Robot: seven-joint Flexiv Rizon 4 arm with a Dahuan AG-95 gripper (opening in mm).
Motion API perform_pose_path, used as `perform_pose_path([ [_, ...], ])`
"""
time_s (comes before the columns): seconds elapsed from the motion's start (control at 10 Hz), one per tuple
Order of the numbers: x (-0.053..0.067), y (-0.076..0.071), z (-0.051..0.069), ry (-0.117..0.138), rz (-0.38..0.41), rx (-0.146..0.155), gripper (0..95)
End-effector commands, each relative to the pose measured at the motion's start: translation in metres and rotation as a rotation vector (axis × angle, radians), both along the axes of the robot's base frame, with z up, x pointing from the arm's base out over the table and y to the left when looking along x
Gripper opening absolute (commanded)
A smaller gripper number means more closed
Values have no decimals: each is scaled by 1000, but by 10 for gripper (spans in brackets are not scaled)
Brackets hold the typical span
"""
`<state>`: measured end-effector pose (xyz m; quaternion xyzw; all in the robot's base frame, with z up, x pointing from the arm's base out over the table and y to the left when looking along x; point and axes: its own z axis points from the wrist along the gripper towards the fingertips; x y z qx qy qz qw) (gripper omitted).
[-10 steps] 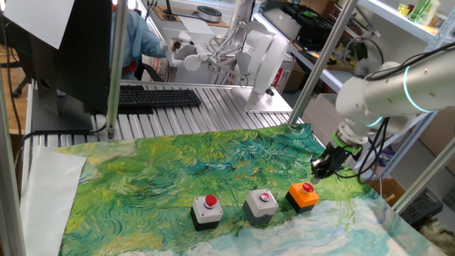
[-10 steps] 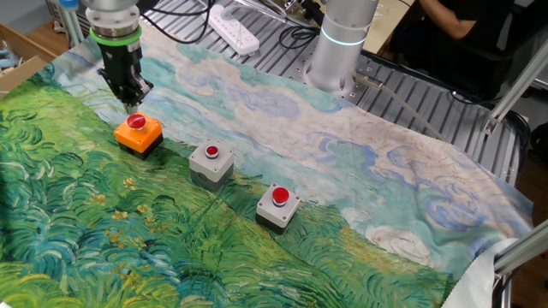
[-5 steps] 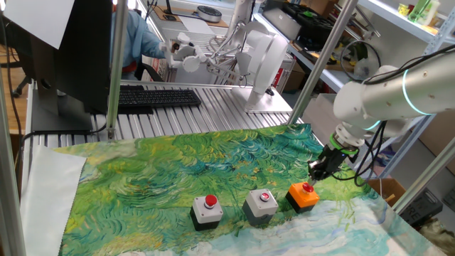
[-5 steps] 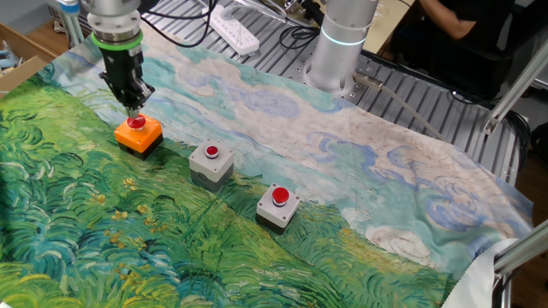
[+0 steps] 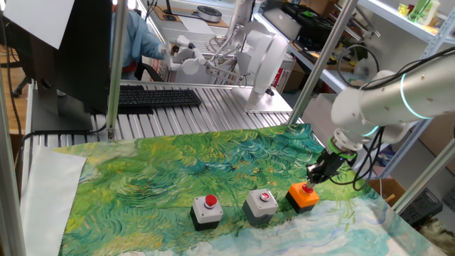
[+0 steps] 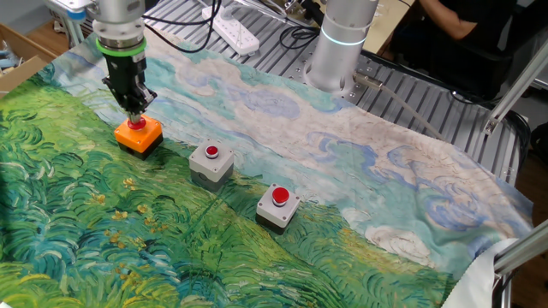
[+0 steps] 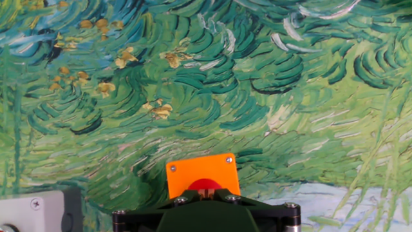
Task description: Press three buttons from left to right in sequence
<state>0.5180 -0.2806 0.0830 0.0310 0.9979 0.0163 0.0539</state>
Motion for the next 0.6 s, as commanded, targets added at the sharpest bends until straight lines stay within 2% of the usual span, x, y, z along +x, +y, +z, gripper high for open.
perform_pose_path([
  [0.1,1,2,-3,2,-9,-3,0],
  [0.3,-1,6,4,3,-18,-3,0],
  [0.4,-3,10,18,14,-18,-5,0],
  [0.6,-5,12,30,17,-17,-8,0],
])
